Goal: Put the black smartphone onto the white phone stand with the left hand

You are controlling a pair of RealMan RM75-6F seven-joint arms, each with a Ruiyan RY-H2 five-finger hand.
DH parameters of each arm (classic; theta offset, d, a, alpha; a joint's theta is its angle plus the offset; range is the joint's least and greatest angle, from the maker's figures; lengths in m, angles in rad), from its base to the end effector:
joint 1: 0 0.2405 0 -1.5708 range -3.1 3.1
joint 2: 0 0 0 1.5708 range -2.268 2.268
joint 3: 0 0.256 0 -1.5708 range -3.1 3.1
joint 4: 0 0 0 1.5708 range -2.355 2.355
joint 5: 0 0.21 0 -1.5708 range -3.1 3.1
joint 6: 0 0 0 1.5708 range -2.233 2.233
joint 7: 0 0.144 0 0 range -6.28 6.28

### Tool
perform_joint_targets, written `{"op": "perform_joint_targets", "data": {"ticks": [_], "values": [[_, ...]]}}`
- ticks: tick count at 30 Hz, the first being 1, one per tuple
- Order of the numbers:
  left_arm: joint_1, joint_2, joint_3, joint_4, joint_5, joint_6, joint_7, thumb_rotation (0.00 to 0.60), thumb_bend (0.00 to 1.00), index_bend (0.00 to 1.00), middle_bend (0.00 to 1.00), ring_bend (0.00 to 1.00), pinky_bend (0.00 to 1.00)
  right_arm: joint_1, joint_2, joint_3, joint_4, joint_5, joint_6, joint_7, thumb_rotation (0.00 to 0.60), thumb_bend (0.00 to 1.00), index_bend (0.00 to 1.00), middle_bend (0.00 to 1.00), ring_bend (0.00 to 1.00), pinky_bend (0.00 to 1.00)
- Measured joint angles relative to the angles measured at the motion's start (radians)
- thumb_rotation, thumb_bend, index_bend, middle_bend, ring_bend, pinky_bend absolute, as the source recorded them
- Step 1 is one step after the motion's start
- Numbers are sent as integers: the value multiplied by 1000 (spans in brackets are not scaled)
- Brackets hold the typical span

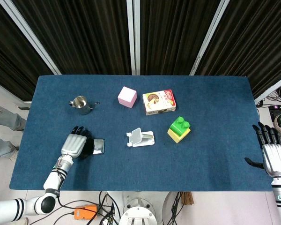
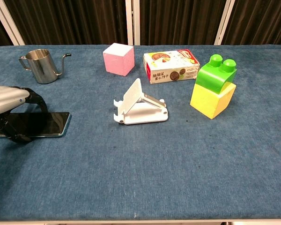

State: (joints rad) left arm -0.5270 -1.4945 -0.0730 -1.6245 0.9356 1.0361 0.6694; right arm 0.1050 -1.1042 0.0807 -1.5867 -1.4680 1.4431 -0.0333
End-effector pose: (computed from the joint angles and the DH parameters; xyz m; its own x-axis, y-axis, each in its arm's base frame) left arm -0.2286 0.2723 -0.0136 0.5639 0.4098 0.7170 0.8219 -0.1938 -0.5356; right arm -0.3172 -0.1943 0.1674 0.4558 -0.0019 0.8901 -0.8900 0.0062 0.4558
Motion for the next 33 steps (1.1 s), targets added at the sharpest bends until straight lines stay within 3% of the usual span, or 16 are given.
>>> {"op": "perform_joint_targets", "data": {"ticks": [7, 14, 20, 25, 33], "values": [[21, 5, 3, 7, 65, 18, -133, 599, 168, 483, 250, 72, 0, -4, -2, -1, 2, -2, 8, 3, 600, 90, 0, 64, 0, 95], [57, 13, -1, 33, 166, 27, -388, 598, 193, 483, 376, 217, 5, -4, -2, -2, -2, -5, 10, -2, 600, 90, 0, 64, 0, 95], [73, 2, 3, 103, 259, 4, -603, 600, 210, 483, 471, 339, 55, -4, -2, -3, -6, -4, 8, -7, 600, 90, 0, 64, 0, 95], [75, -15, 3, 156, 305, -20, -708, 600, 210, 483, 559, 452, 152, -7, 2, -2, -11, -1, 11, -10, 600, 90, 0, 64, 0, 95], [71, -29, -18, 189, 372, 1, -811, 600, 211, 483, 568, 465, 219, -12, 16, 5, -24, 3, 27, -15, 600, 90, 0, 64, 0, 95]]}}
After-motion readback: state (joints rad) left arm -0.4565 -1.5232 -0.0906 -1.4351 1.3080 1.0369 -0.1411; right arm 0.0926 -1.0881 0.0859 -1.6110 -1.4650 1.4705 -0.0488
